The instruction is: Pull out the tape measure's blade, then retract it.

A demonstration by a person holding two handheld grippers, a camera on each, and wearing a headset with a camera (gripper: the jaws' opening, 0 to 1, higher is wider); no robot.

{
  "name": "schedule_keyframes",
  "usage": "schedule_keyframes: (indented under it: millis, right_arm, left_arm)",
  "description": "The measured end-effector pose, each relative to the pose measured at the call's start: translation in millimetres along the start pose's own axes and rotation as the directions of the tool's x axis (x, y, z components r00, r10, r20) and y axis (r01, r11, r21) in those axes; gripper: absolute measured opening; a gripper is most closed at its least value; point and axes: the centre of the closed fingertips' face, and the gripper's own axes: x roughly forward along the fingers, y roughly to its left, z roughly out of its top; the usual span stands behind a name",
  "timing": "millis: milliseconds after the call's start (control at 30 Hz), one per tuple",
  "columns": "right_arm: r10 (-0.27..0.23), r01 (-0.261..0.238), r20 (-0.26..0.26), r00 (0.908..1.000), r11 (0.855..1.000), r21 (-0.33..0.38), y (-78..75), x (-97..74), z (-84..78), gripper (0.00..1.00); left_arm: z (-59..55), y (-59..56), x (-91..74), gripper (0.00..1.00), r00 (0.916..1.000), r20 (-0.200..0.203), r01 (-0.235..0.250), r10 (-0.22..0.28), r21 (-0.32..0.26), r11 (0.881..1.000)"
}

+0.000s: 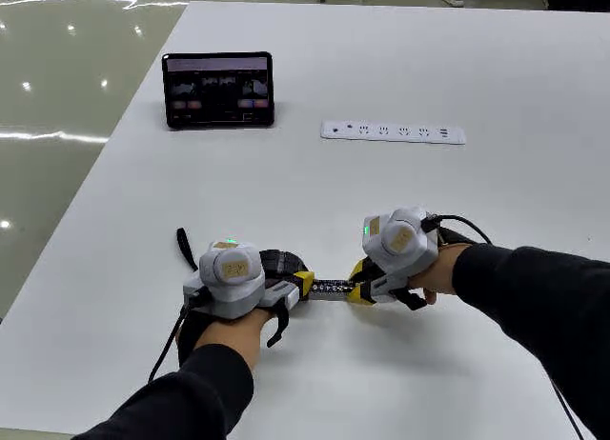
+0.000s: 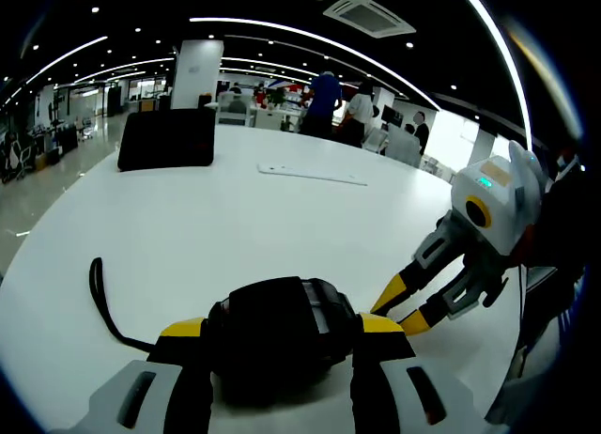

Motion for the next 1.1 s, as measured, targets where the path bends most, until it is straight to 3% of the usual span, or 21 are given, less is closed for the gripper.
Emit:
schedule_keyframes:
  millis: [1100]
  right_arm:
    - [-0.001, 0.000, 0.033, 0.9995, 0.999, 0.034, 1.9, 11.0, 14.8, 0.12]
  left_arm:
    - [0.2, 1.0, 0.9, 0.55, 1.0000, 0.001, 0.000, 0.000, -0.007, 1.000]
